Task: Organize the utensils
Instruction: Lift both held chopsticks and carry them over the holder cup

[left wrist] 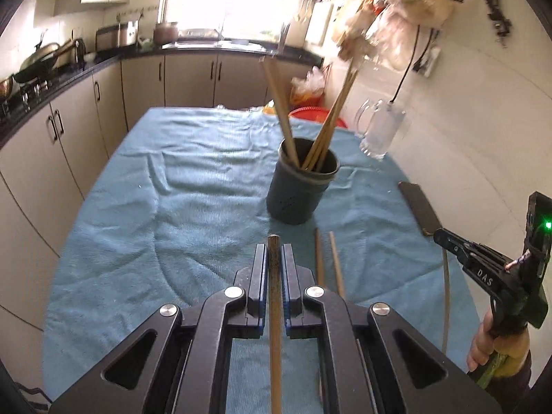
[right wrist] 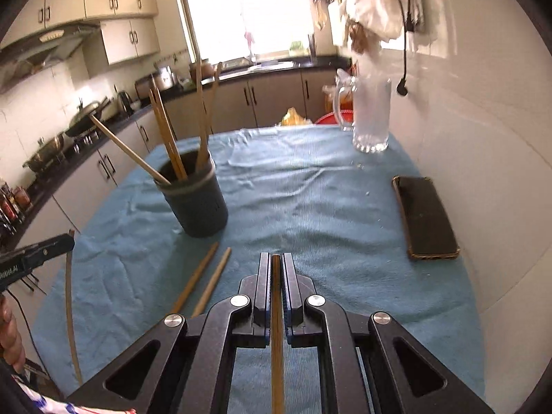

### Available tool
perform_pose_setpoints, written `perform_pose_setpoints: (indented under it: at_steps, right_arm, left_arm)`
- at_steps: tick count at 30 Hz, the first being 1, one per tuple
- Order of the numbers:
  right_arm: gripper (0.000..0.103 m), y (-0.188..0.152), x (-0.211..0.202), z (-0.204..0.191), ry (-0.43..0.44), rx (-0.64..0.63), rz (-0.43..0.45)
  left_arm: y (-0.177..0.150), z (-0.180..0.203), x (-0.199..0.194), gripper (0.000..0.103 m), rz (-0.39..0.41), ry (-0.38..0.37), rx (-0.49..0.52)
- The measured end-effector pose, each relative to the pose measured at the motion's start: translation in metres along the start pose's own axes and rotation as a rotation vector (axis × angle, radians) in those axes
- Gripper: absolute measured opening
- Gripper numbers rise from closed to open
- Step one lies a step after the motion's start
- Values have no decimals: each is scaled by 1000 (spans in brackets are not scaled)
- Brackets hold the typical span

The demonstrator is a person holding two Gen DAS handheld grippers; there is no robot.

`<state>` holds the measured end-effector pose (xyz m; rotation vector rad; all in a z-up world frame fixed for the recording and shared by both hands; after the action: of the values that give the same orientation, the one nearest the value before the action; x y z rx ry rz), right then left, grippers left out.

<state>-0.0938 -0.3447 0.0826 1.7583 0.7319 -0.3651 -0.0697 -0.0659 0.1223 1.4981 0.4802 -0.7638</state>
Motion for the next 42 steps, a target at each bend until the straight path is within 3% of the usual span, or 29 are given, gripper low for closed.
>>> perform_pose_setpoints:
  at_steps: [13,23,42]
  right_arm:
    - [6,-1,-71,-24,37,-4,134]
    - [6,1,-101,-38,58,-25,195]
    - [6,28,-113,-60,72,-78,243]
  left_arm:
    - [-16,9,-77,7,131,-50,14]
    - [-25,14,-108,7,185,-83,18]
    - [2,8,-126,7,251,-67,6]
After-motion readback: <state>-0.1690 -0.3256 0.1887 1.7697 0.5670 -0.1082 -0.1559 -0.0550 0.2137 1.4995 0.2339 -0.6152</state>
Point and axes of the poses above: each gripper's, at about its wrist camera, not at the fingertips, and x roughly the way its jaws point, z to its right, y to its top, the point moved 2 cm from there along x, roughly the way its jaws point, and after that the axes turned 12 degrees about y, right-handed, at the moved point
